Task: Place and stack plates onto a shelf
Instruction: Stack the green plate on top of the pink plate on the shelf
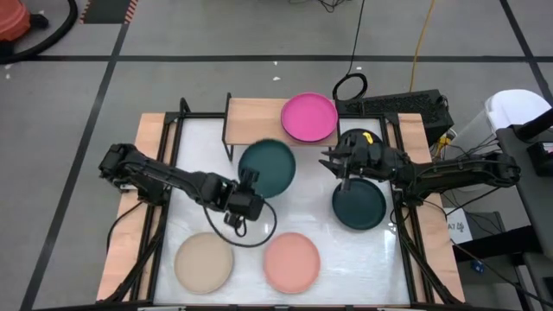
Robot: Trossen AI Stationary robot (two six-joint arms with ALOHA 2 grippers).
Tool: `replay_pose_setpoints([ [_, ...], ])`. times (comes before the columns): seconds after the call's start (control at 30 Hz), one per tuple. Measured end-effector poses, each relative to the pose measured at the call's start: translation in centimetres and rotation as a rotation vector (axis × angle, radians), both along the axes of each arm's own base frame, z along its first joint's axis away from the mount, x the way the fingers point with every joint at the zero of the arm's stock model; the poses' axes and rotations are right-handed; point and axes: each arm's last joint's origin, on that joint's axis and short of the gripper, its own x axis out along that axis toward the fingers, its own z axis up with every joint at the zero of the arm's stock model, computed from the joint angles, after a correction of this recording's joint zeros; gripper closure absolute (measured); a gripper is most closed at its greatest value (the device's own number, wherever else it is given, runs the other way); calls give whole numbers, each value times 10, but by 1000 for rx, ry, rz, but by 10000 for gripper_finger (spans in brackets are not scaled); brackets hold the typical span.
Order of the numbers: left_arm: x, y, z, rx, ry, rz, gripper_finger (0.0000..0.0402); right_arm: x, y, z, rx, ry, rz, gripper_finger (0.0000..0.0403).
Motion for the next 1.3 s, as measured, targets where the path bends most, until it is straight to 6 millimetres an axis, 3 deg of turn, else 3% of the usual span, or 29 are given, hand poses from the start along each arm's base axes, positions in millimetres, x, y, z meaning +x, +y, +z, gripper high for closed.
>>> replay_pose_setpoints([
  [0.17, 14, 36, 9, 90, -27, -28, 394, -4, 6, 13, 6, -134, 103, 293],
  [0.4, 32, 97, 21, 234, -100, -109, 394, -9, 11, 19, -33, -167, 145, 293],
  [0.7, 44, 163, 34, 224, -305, -279, 394, -9, 11, 19, -45, -161, 139, 293],
  [0.97, 60, 192, 23, 190, -318, -293, 394, -9, 11, 19, -68, -166, 123, 293],
  [1.17, 74, 198, 17, 181, -339, -278, 394, -9, 10, 19, -77, -164, 96, 293],
  [1.3, 78, 199, 18, 163, -392, -237, 373, -9, 10, 19, -79, -163, 100, 293],
])
